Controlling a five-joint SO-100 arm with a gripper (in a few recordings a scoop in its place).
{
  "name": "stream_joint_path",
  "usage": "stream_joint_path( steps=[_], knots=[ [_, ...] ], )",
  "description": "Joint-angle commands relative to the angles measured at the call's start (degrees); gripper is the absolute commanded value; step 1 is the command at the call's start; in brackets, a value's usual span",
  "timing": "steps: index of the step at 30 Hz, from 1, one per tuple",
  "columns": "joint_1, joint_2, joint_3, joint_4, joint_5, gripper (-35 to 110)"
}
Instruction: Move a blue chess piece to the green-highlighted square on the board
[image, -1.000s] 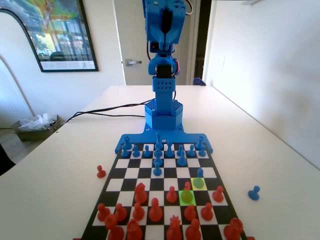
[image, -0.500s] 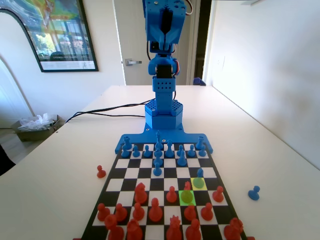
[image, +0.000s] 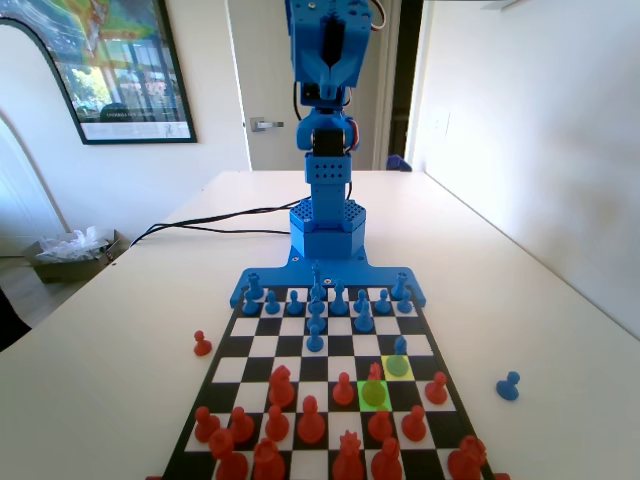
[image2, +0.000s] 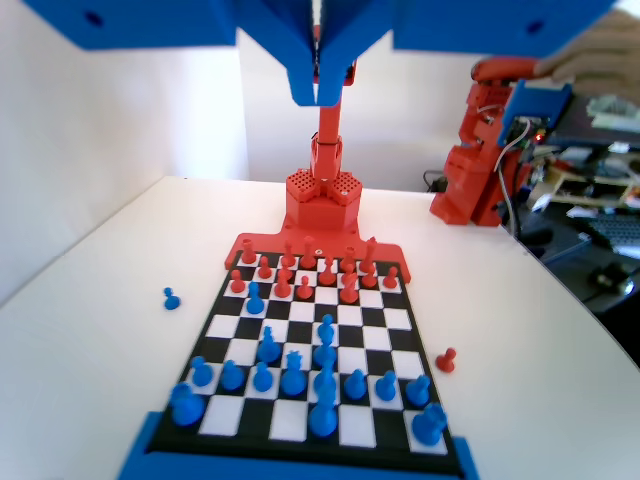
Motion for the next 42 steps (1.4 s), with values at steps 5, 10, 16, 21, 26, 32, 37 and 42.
stream_joint_path(
  steps=[5, 10, 16, 21, 26, 32, 37, 42],
  knots=[
    [-2.2, -14.77, -16.17, 3.43, 8.79, 4],
    [-1.41, -24.87, -19.16, 2.11, 13.36, 4],
    [-0.09, -36.65, -18.72, -3.25, 15.73, 5],
    [0.26, -45.7, -18.37, -8.0, 16.0, 6],
    [-0.35, -54.93, -20.65, -10.9, 15.29, 5],
    [-1.49, -63.72, -22.06, -14.77, 13.8, 5],
    [-3.25, -69.7, -21.8, -19.16, 13.45, 6],
    [-5.27, -72.95, -19.51, -24.43, 13.1, 8]
  ],
)
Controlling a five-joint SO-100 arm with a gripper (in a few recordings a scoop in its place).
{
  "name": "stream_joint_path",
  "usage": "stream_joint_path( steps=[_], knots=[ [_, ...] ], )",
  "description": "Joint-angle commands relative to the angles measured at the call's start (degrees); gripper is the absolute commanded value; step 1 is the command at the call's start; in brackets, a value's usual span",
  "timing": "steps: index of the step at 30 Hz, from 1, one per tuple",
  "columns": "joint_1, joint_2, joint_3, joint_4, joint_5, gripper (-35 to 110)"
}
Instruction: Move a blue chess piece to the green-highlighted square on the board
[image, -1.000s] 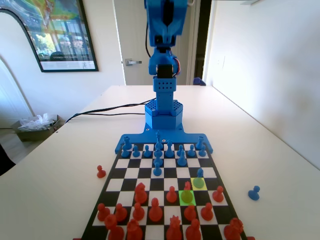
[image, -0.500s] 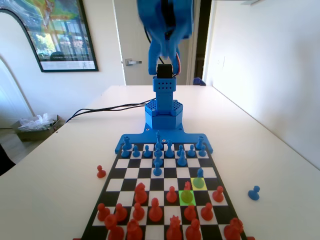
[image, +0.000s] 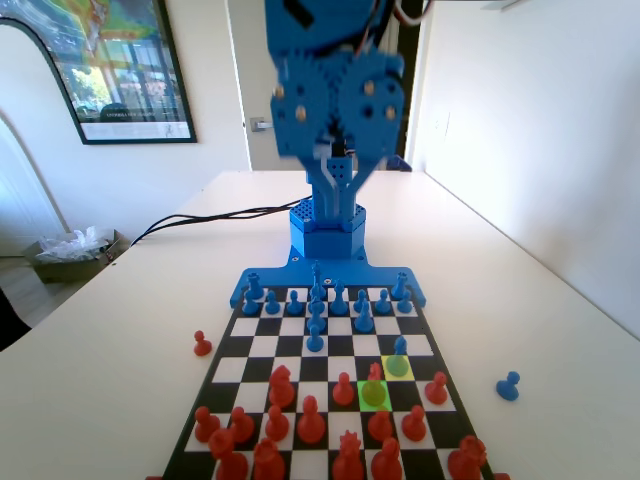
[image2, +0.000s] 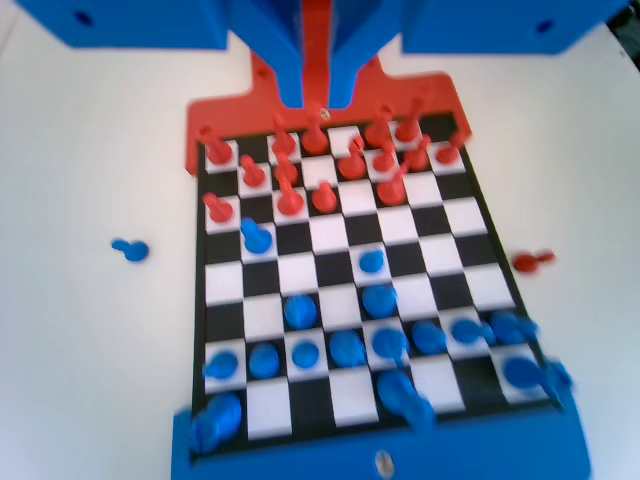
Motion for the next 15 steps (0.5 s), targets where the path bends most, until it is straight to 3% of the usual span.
stream_joint_path(
  steps=[1, 15],
  knots=[
    [-2.2, -0.26, -1.14, -3.25, -0.79, 8],
    [-3.6, -7.47, 5.71, -15.56, -1.85, 10]
  ],
)
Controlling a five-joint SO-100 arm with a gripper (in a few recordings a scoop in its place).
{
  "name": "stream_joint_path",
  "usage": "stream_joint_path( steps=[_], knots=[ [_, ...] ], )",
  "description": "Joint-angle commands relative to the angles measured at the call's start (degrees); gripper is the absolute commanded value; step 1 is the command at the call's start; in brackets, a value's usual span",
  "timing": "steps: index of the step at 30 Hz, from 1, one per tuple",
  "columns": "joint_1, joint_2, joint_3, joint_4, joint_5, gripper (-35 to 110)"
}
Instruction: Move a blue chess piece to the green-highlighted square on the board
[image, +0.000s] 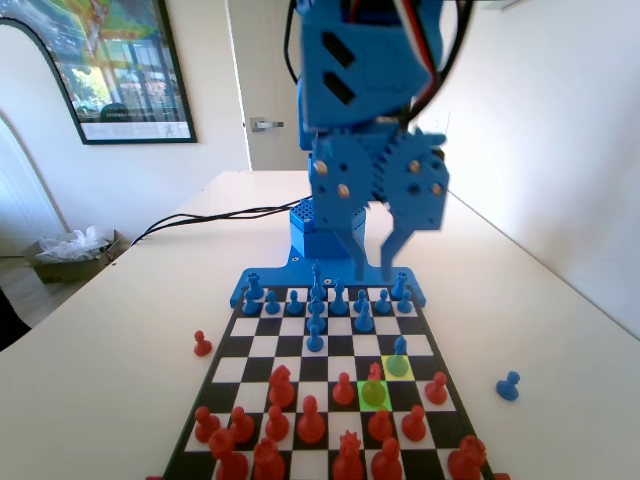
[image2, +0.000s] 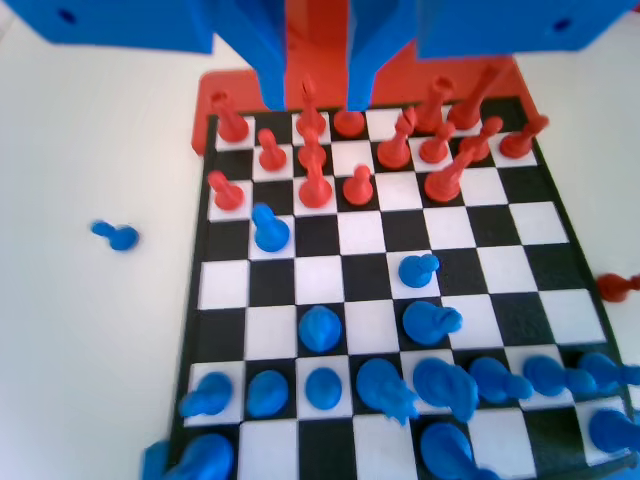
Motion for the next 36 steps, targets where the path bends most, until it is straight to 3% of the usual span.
stream_joint_path(
  steps=[1, 36],
  knots=[
    [-0.7, -0.44, 0.18, -2.64, -1.05, 10],
    [0.62, -14.41, -8.09, -9.05, -2.99, 9]
  ],
)
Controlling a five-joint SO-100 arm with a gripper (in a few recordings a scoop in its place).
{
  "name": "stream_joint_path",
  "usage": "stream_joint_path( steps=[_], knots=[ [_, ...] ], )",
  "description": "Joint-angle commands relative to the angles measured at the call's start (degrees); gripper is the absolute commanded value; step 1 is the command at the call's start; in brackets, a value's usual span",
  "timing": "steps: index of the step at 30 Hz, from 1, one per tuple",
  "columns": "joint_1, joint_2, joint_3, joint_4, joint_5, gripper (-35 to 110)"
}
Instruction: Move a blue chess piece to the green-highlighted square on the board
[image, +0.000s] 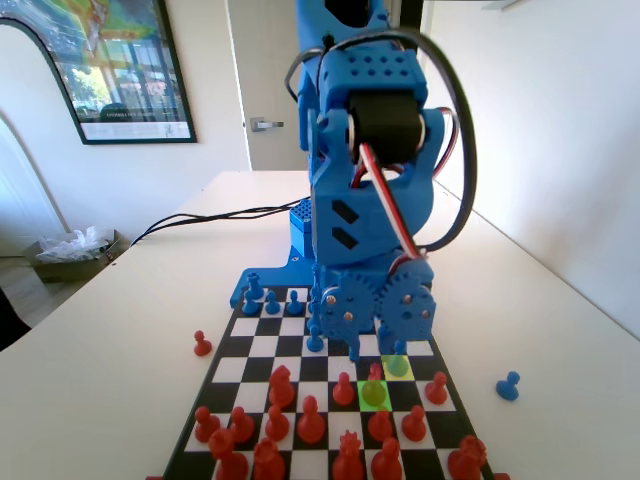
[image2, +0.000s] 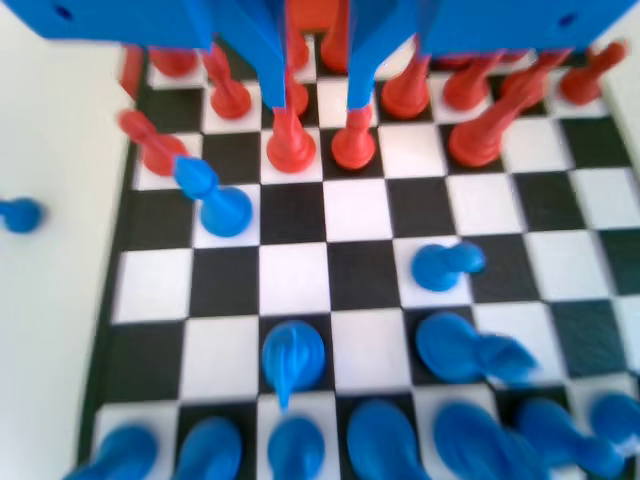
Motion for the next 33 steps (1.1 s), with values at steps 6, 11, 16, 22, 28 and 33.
stream_joint_path(
  steps=[6, 11, 16, 22, 28, 33],
  knots=[
    [-2.37, 0.35, -4.83, -0.35, -0.7, 9],
    [-3.25, 0.79, -5.01, 0.44, -0.35, 9],
    [-3.25, 0.97, -4.57, 0.26, -0.53, 9],
    [-2.81, -0.09, -3.34, -1.67, -0.97, 9],
    [-2.72, -1.76, -3.78, -2.02, -1.23, 9],
    [-2.9, -2.2, -2.99, -2.46, -1.32, 9]
  ],
)
